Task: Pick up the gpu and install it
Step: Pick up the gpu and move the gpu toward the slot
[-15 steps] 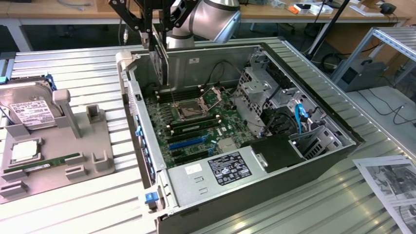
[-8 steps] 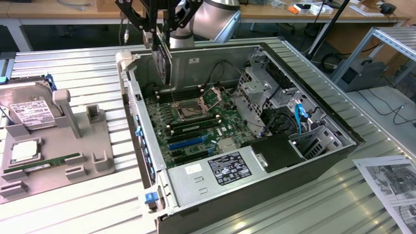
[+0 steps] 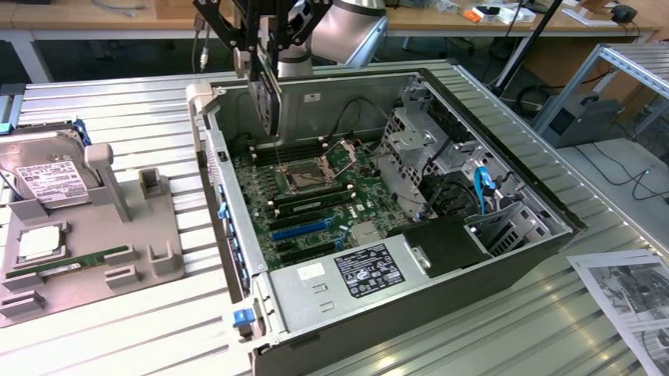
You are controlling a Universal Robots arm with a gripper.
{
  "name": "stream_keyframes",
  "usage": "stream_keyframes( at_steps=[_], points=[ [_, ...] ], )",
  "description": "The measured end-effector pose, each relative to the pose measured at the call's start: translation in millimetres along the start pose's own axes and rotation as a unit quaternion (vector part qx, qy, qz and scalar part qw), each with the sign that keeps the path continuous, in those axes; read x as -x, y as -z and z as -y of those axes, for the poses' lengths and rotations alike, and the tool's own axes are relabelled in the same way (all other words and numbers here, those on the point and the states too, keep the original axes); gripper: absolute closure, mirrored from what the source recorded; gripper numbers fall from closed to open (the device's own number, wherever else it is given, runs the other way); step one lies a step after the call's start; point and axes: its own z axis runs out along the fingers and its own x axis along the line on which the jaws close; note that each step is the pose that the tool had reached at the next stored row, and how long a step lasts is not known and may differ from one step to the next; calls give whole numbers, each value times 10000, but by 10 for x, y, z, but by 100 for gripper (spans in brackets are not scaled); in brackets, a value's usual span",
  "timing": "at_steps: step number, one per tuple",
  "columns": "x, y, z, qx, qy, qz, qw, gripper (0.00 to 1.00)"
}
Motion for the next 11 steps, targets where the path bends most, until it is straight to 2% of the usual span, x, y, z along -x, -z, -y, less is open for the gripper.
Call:
stream_keyframes(
  at_steps=[4, 11],
  points=[
    [13, 0, 0, 0, 0, 0, 10000, 73],
    [127, -2, 0, 0, 0, 0, 10000, 73]
  ],
)
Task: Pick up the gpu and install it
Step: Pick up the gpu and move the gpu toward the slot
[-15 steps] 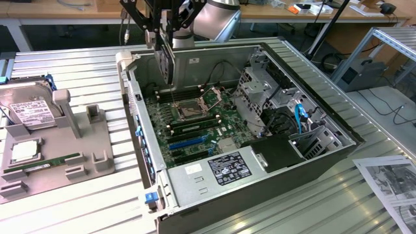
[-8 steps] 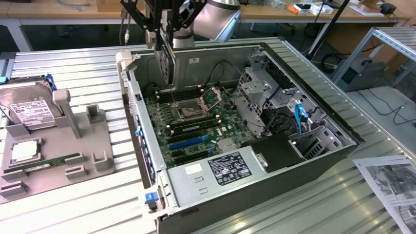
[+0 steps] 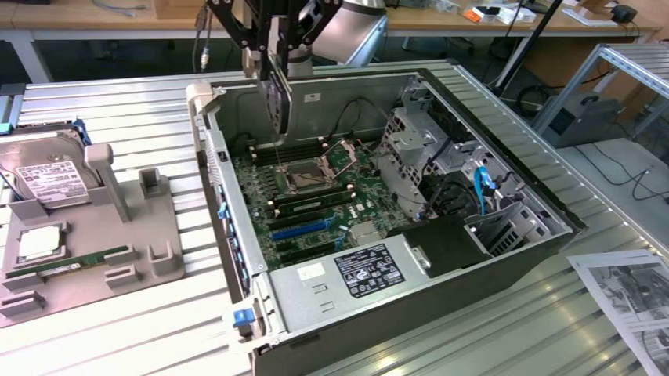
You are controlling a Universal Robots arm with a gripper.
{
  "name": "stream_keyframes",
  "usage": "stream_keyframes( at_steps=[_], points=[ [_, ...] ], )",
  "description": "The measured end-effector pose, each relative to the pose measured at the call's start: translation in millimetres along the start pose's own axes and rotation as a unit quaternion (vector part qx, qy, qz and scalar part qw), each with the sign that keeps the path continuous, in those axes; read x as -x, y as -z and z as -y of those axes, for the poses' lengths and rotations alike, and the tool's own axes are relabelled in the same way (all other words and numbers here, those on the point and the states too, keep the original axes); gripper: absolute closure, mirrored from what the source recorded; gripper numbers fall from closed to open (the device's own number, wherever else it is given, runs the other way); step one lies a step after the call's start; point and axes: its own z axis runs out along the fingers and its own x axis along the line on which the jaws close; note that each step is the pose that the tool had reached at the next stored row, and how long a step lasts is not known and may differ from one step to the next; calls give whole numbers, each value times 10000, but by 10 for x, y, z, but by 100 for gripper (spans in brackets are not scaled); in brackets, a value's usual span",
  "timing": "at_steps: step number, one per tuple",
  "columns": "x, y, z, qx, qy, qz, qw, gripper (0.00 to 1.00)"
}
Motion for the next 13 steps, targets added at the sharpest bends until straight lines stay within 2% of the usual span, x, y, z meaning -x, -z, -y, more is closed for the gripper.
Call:
stream_keyframes(
  at_steps=[13],
  points=[
    [224, -4, 0, 0, 0, 0, 10000, 73]
  ],
)
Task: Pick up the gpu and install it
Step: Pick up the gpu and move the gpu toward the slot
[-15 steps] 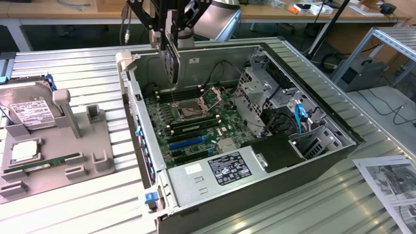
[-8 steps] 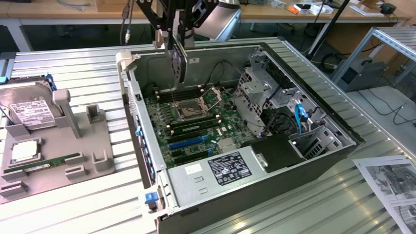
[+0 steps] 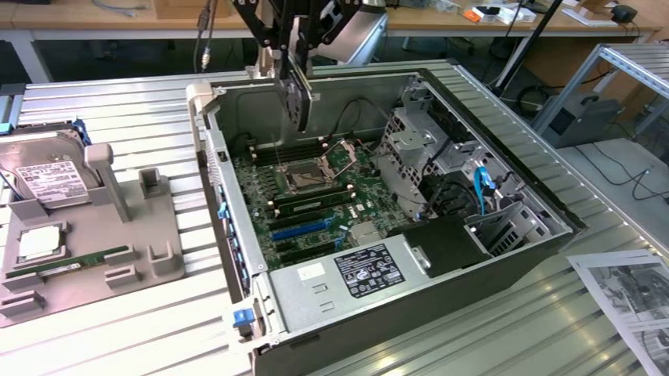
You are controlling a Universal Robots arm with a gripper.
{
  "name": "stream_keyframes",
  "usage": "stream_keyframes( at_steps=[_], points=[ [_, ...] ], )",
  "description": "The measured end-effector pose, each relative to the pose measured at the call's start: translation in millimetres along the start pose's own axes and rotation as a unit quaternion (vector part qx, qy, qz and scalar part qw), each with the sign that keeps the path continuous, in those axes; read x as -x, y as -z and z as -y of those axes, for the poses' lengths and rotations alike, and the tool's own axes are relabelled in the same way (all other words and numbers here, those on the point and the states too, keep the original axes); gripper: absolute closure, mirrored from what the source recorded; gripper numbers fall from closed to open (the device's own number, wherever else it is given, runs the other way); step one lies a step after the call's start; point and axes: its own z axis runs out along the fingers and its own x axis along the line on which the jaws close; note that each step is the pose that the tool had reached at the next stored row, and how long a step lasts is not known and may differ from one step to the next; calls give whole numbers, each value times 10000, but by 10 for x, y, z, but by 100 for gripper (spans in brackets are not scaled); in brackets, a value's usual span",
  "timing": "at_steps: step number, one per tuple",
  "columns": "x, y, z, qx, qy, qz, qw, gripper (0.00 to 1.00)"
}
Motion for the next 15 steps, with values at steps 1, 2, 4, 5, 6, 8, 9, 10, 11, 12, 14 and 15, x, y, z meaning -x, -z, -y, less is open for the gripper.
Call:
stream_keyframes(
  at_steps=[1, 2, 4, 5, 6, 8, 9, 10, 11, 12, 14, 15],
  points=[
    [12, 0, 0, 0, 0, 0, 10000, 73],
    [25, 0, 0, 0, 0, 0, 10000, 73],
    [57, -1, 0, 0, 0, 0, 10000, 73],
    [77, -1, 0, 0, -1, 0, 10000, 73],
    [102, -2, 0, 0, 0, 0, 10000, 73],
    [151, -3, 0, 0, 0, 0, 10000, 73],
    [166, -3, 0, 0, 0, 0, 10000, 73],
    [184, -3, 0, 0, 0, 0, 10000, 73],
    [199, -4, 0, 0, -1, 0, 10000, 73],
    [215, -3, 0, 0, 0, 0, 10000, 73],
    [223, -3, 0, 0, 0, 0, 10000, 73],
    [223, -4, 0, 0, 0, 0, 10000, 73]
  ],
)
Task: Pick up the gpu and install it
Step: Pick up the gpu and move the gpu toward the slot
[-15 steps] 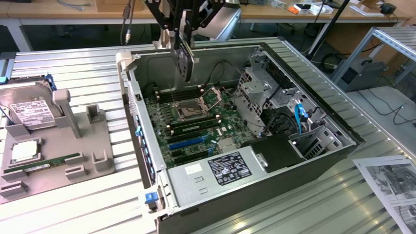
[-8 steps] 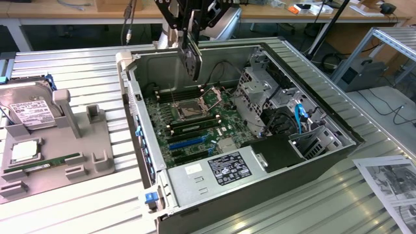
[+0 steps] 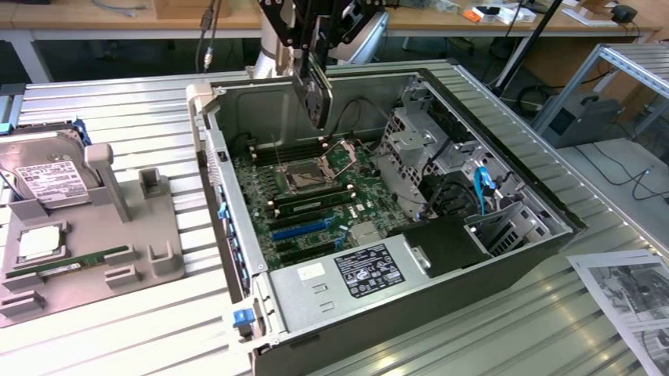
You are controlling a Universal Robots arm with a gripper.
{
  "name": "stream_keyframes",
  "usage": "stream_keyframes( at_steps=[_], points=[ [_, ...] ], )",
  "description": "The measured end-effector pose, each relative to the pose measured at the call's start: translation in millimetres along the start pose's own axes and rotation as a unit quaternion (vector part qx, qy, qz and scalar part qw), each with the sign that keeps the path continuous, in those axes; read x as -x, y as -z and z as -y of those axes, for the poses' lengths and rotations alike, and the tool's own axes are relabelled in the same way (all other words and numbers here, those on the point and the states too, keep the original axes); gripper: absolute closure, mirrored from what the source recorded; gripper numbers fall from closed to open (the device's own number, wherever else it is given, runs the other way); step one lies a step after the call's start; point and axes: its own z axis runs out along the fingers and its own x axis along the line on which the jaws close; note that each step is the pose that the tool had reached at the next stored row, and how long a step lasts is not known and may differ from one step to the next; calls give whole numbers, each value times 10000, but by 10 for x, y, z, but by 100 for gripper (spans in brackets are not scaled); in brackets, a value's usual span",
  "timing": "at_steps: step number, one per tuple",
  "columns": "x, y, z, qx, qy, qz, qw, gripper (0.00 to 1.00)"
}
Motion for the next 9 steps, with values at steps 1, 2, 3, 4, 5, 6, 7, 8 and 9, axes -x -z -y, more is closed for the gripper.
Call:
stream_keyframes(
  at_steps=[1, 2, 3, 4, 5, 6, 7, 8, 9],
  points=[
    [0, 0, 0, 0, 0, 0, 10000, 73],
    [0, 0, 0, 0, 0, 0, 10000, 73],
    [0, 0, 0, 0, -1, 0, 10000, 73],
    [0, 0, 0, 0, -6, 0, 10000, 73],
    [1, 0, -1, 0, -13, 1, 10000, 73],
    [1, 0, -1, 1, -23, 2, 10000, 73],
    [1, 0, -1, 2, -50, 3, 10000, 73],
    [1, 0, -1, 2, -77, 5, 10000, 73],
    [1, 0, 0, 3, -111, 8, 9999, 73]
  ],
)
